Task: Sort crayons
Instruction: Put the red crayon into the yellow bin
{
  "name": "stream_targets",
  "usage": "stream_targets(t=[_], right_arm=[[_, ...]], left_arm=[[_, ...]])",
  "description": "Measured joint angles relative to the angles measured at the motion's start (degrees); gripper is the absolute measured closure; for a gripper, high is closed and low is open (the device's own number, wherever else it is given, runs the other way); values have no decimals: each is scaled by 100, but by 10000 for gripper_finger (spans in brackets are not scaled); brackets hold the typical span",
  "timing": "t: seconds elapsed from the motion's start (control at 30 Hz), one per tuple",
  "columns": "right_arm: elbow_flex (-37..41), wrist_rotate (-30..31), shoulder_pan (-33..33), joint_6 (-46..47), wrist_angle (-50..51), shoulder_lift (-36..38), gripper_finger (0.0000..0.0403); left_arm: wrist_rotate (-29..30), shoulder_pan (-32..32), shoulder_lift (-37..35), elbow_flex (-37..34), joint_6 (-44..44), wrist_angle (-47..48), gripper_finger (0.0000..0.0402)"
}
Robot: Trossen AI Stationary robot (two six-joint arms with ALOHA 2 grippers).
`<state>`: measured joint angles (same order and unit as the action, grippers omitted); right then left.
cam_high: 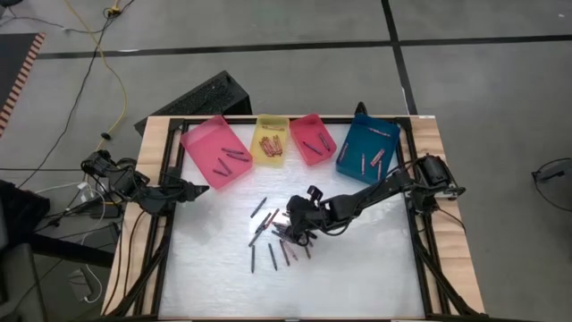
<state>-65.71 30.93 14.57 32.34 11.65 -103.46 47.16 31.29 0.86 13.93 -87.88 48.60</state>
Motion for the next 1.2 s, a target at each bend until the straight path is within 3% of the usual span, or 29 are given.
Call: stream_targets(t=[1.2], right_arm=[[126,199,-33,-73,-806,-297,296]], left_arm=[[113,0,17,0,-44,43,236]])
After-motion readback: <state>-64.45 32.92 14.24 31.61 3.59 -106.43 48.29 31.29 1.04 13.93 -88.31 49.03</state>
